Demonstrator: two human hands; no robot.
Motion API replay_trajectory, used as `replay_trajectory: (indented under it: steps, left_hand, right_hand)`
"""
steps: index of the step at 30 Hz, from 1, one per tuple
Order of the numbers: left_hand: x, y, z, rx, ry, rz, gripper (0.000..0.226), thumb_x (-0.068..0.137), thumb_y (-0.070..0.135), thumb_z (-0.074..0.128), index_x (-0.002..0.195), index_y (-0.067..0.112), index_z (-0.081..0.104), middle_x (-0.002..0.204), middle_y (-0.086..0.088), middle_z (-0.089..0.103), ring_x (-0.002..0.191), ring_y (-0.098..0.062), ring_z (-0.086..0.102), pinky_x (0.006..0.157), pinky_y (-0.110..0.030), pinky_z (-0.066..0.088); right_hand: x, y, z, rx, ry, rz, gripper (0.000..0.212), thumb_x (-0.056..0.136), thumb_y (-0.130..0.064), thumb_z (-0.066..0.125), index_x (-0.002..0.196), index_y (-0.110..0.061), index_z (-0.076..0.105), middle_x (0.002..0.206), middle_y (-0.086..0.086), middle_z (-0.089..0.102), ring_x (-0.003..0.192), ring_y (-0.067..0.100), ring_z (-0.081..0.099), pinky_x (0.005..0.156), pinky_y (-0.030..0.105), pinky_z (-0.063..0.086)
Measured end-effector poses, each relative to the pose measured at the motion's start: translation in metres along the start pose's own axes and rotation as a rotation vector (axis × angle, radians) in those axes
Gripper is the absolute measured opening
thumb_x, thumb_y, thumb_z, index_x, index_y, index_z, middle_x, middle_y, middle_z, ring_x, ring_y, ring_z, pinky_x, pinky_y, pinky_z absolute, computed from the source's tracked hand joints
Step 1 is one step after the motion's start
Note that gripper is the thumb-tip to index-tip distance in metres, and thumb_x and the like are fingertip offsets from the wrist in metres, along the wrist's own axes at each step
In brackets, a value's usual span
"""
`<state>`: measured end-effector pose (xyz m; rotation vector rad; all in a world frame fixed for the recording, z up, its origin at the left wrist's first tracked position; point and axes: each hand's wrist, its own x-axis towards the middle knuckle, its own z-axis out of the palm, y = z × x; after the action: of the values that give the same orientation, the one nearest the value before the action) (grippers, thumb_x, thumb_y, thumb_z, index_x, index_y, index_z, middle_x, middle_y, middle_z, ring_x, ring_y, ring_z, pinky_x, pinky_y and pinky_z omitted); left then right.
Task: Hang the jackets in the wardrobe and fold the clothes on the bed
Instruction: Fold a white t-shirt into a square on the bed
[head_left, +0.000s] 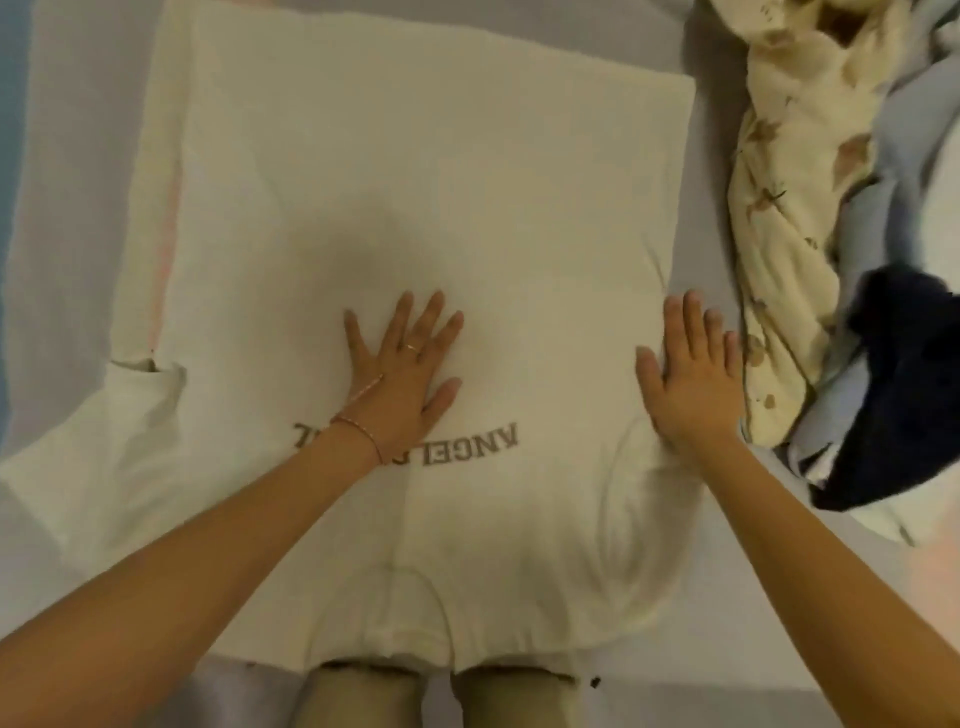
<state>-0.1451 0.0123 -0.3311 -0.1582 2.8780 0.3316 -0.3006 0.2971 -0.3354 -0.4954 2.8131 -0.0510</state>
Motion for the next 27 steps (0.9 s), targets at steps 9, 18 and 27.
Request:
replay_trajectory:
  steps: [9, 18, 27]
  left_hand:
    - [-0.148, 0.145, 0.050, -0.138, -0.656, 0.456, 0.067, 0.096, 0.054, 0.019, 0.141, 0.035, -0.027, 0.142, 0.001, -0.047, 0.132, -0.016, -0.042, 0.102, -0.056, -0.029]
    - [-0.089, 0.148, 0.006, -0.498, -0.318, 0.099, 0.022, 0.093, 0.036, 0.048, 0.109, 0.024, 0.058, 0.107, 0.007, 0.056, 0.090, -0.011, 0.055, 0.080, -0.026, 0.046]
    - [-0.116, 0.224, 0.041, -0.375, -0.875, 0.383, 0.035, 0.090, 0.047, 0.047, 0.119, 0.030, 0.057, 0.134, 0.007, 0.034, 0.097, -0.015, 0.048, 0.094, -0.032, 0.040]
  right_hand:
    - [-0.105, 0.032, -0.013, 0.597, -0.319, 0.326, 0.067, 0.068, -0.063, 0.071, 0.109, -0.013, 0.055, 0.117, 0.006, 0.054, 0.092, 0.018, 0.058, 0.074, 0.031, 0.046]
    - [-0.136, 0.078, -0.026, 1.201, -0.431, 0.587, 0.034, 0.085, -0.020, 0.068, 0.116, -0.011, 0.058, 0.102, 0.003, 0.067, 0.088, 0.018, 0.064, 0.070, 0.030, 0.053]
    - [-0.186, 0.082, -0.020, 1.367, -0.072, 0.819, 0.020, 0.089, -0.017, 0.064, 0.107, -0.011, 0.058, 0.101, 0.004, 0.065, 0.094, 0.024, 0.064, 0.066, 0.021, 0.055]
